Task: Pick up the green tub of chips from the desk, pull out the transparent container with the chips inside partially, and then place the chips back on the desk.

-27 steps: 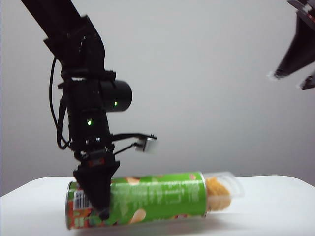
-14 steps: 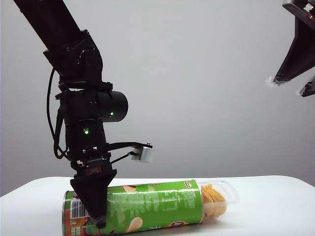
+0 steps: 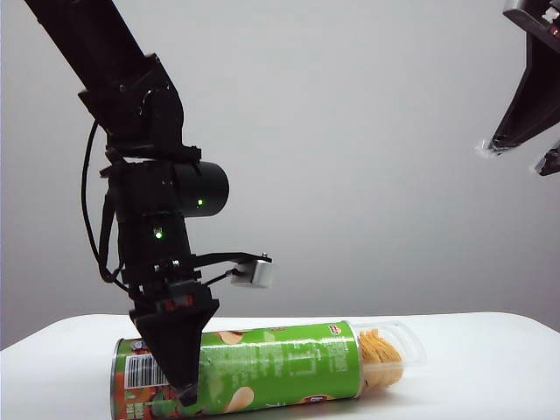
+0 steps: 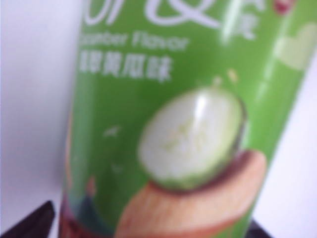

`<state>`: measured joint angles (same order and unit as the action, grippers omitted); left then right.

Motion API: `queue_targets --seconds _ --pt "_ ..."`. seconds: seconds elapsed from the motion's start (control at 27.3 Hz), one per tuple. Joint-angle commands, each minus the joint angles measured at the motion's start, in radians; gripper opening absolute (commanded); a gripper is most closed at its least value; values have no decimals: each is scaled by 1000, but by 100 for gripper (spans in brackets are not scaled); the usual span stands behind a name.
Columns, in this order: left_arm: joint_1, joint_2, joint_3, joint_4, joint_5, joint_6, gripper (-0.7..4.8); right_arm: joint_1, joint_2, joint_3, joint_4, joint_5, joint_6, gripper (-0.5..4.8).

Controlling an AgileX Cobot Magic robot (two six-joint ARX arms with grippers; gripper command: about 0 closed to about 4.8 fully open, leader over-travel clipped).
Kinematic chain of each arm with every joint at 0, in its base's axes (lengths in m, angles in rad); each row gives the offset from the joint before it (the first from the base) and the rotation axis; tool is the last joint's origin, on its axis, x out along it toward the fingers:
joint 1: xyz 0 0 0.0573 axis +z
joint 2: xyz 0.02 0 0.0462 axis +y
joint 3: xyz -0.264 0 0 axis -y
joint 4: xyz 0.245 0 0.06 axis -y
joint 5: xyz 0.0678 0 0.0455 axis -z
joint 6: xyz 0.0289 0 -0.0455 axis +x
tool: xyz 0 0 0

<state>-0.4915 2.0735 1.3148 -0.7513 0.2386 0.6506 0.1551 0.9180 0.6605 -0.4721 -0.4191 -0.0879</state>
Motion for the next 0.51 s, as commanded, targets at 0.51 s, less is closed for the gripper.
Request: queue_targets --seconds 0.51 --pt "-3 -386 2 -256 -213 -119 479 1 -29 5 -41 -9 26 338"
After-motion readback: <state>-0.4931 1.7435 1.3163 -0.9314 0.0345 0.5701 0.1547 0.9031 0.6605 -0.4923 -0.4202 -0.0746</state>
